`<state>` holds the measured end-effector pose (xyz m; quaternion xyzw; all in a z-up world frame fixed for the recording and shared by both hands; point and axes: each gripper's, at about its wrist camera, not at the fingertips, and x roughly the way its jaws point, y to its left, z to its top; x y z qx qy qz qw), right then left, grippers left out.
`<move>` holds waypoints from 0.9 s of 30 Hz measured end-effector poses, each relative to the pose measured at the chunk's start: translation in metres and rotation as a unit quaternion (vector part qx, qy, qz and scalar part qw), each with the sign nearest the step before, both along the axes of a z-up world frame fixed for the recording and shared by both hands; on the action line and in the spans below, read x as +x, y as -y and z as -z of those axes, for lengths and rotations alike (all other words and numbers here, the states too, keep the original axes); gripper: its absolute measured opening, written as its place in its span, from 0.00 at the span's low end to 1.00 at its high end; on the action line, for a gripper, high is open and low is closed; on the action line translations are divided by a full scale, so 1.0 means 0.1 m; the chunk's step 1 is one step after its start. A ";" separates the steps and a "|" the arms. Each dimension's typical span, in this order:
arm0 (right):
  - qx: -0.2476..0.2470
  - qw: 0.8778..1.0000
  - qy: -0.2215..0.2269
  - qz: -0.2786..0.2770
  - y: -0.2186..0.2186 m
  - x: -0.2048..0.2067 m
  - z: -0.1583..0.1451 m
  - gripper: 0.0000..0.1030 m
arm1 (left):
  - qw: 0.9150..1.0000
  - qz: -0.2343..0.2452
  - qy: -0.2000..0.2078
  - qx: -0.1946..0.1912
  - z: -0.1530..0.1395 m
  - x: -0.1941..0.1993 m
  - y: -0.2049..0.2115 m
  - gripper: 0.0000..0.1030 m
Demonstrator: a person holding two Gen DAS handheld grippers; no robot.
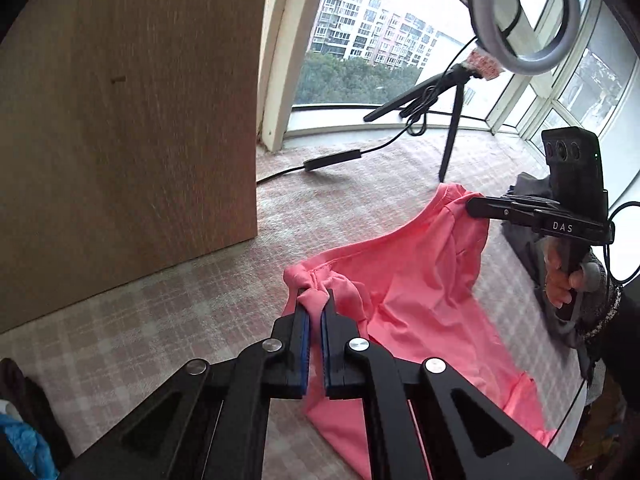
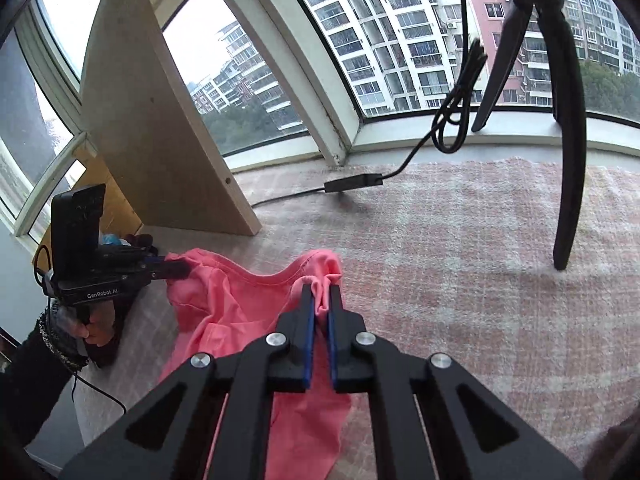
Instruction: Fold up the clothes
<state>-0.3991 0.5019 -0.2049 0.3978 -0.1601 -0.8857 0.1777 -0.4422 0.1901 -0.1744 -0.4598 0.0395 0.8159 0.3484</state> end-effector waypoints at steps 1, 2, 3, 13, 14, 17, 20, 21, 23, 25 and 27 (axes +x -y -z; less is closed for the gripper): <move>-0.003 1.000 -0.007 -0.003 0.02 0.10 -0.10 0.05 | 1.000 0.005 -0.008 0.005 -0.10 0.11 0.04 0.04; -0.005 1.000 -0.014 -0.006 0.03 0.20 -0.19 0.05 | 1.000 0.009 -0.014 0.010 -0.20 0.23 0.07 0.04; -0.006 1.000 -0.021 -0.009 0.05 0.33 -0.28 0.05 | 1.000 0.013 -0.020 0.013 -0.28 0.36 0.10 0.04; -0.005 0.998 -0.055 -0.021 0.16 1.84 -0.59 0.05 | 0.997 0.072 -0.030 0.011 -0.42 1.89 0.26 0.04; -0.007 0.999 -0.049 -0.023 0.18 2.00 -0.54 0.04 | 0.996 0.080 -0.027 0.008 -0.38 2.04 0.26 0.04; 0.012 0.999 -0.028 -0.025 0.26 2.38 -0.34 0.04 | 0.995 0.099 -0.019 -0.019 -0.20 2.31 0.22 0.04; 0.032 0.999 -0.002 -0.029 0.24 2.37 -0.19 0.07 | 0.996 0.088 0.000 -0.028 -0.05 2.33 0.24 0.04; 0.042 0.999 -0.003 -0.033 0.22 2.25 -0.19 0.07 | 0.996 0.081 0.002 -0.028 -0.03 2.31 0.25 0.04; 0.064 0.997 -0.009 -0.041 0.18 2.00 -0.19 0.11 | 0.997 0.068 0.006 -0.028 0.02 2.27 0.27 0.04; 0.077 0.995 -0.011 -0.060 0.10 1.62 -0.20 0.30 | 0.998 0.058 0.014 -0.029 0.07 2.23 0.28 0.04; 0.078 0.993 -0.004 -0.093 0.07 1.21 -0.19 0.40 | 0.998 0.050 0.021 -0.034 0.13 2.20 0.27 0.04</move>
